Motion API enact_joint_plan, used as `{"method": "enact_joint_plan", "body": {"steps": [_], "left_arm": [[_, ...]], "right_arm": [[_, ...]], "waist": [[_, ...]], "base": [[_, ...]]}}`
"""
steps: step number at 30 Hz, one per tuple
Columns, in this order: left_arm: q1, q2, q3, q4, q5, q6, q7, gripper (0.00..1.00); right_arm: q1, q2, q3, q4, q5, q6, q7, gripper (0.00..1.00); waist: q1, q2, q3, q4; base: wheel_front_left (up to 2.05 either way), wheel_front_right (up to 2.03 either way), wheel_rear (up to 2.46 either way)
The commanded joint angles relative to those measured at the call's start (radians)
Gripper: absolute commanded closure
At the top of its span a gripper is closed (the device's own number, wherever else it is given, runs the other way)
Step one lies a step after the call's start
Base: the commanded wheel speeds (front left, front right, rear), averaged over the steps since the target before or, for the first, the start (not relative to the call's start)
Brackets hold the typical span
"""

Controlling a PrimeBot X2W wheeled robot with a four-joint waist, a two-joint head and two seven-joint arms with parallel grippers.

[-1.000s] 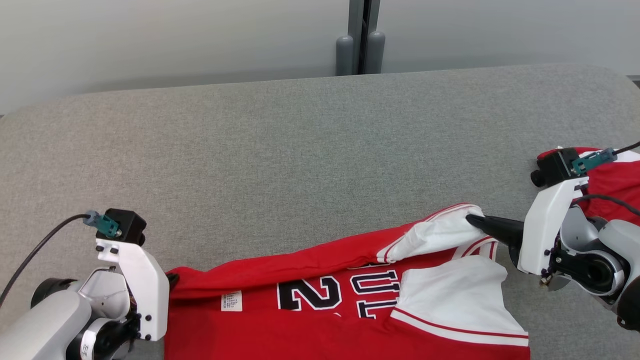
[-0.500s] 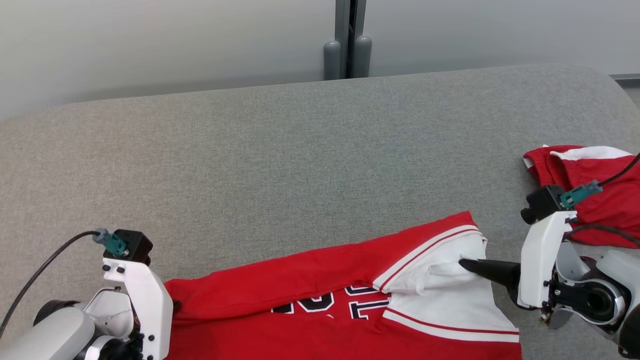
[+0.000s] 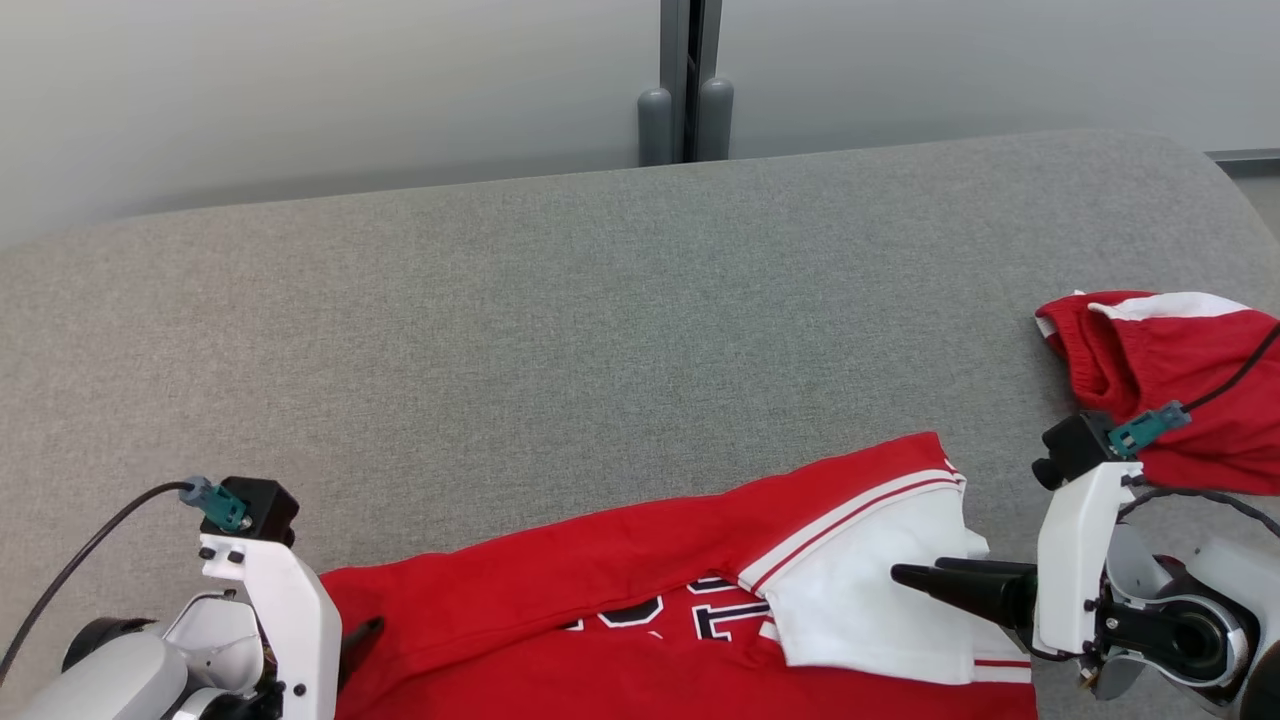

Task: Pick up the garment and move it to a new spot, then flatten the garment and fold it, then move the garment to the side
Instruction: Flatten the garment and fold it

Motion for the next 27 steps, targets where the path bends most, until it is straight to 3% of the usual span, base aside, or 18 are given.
{"method": "enact_joint_plan", "body": {"steps": [1, 7, 13, 17, 21, 25, 27], "left_arm": [[0.0, 0.009, 0.013, -0.006, 0.018, 0.007, -0.026, 0.0], [-0.006, 0.004, 0.069, -0.023, 0.072, 0.04, -0.18, 0.0], [0.046, 0.003, 0.148, -0.058, 0.107, 0.094, -0.37, 0.0], [0.079, -0.006, 0.185, -0.084, 0.112, 0.119, -0.458, 0.0], [0.12, -0.017, 0.232, -0.119, 0.125, 0.144, -0.574, 0.0], [0.161, -0.034, 0.258, -0.145, 0.138, 0.146, -0.673, 0.0], [0.178, -0.036, 0.27, -0.145, 0.152, 0.154, -0.72, 0.0]], "right_arm": [[0.012, -0.014, -0.005, -0.008, 0.01, 0.0, -0.01, 0.0], [0.022, -0.06, -0.045, -0.085, 0.004, 0.0, -0.103, 0.0], [0.04, -0.118, -0.126, -0.164, -0.064, 0.0, -0.325, 0.0], [0.064, -0.153, -0.162, -0.121, -0.144, 0.0, -0.454, 0.0], [0.1, -0.132, -0.25, -0.053, -0.215, 0.0, -0.597, 0.0], [0.159, -0.073, -0.394, -0.007, -0.326, 0.0, -0.63, 0.0], [0.2, -0.021, -0.518, -0.001, -0.403, 0.0, -0.631, 0.0]], "waist": [[0.0, 0.0, -0.009, 0.002], [0.0, 0.0, -0.046, 0.004], [0.0, 0.0, -0.078, -0.007], [0.0, 0.0, -0.089, -0.009], [0.0, 0.0, -0.1, -0.017], [0.0, 0.0, -0.103, -0.025], [0.0, 0.0, -0.103, -0.029]], "base": [[0.0, 0.0, 0.0], [0.0, 0.0, 0.0], [0.0, 0.0, 0.0], [0.0, 0.0, 0.0], [0.0, 0.0, 0.0], [0.0, 0.0, 0.0], [0.0, 0.0, 0.0]]}}
